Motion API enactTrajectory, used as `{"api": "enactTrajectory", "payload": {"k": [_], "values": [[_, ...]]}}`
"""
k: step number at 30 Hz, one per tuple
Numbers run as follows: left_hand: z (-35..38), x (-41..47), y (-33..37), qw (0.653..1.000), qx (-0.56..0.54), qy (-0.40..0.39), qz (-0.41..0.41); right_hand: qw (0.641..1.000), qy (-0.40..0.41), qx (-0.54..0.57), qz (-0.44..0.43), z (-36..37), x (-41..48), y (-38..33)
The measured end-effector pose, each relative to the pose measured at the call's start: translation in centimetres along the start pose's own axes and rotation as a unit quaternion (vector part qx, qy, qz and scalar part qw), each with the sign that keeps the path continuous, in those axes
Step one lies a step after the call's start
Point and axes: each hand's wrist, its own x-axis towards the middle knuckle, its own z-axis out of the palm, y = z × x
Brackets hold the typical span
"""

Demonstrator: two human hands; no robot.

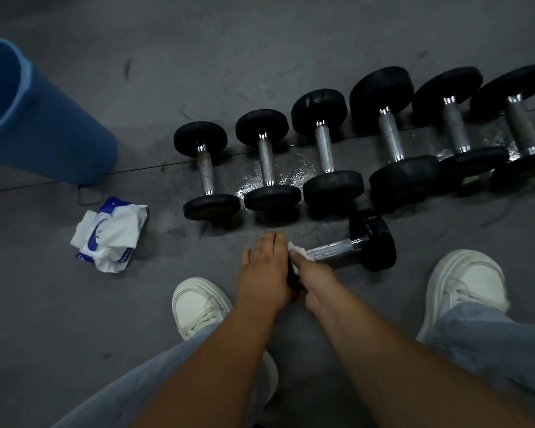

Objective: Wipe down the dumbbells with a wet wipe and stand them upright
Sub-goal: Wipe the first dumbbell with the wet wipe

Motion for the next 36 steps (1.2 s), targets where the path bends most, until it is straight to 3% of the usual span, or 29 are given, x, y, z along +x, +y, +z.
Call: {"api": "enactTrajectory", "payload": {"k": [4,8,12,16,19,24,31,33,36], "values": [[-0.1,0.0,0.0,1.000,0.000,0.001,0.001,0.999,0.006,-0.023,-0.025,-0.6,-0.4,0.4],[0.0,0.2,-0.2,1.000,-0.009,0.005,0.001,0.999,0.006,0.020,0.031,0.5,0.3,-0.2],[0.0,-0.1,0.0,1.000,-0.006,0.015,0.007,1.000,-0.001,0.012,-0.003,-0.4,-0.5,0.6],[0.1,0.2,-0.2,1.000,-0.007,0.014,0.002,0.997,-0.016,0.057,0.045,0.8,0.6,-0.5],[-0.1,0.2,-0.2,1.000,-0.003,0.005,0.006,1.000,-0.002,-0.011,0.000,-1.6,-0.1,1.4],[-0.2,0.1,-0.2,1.000,0.007,-0.010,0.006,0.986,0.059,-0.154,0.013,-3.1,0.2,1.9],[-0.1,0.5,-0.3,1.000,0.001,-0.010,0.000,0.995,-0.008,-0.024,0.094,-2.0,-0.6,-2.7],[-0.1,0.4,-0.2,1.000,-0.001,-0.007,0.000,0.996,-0.014,-0.030,0.080,-2.0,-1.2,-1.8],[-0.2,0.1,-0.1,1.000,-0.006,-0.001,0.001,0.991,0.068,-0.116,0.001,-0.5,-0.3,-0.5]]}}
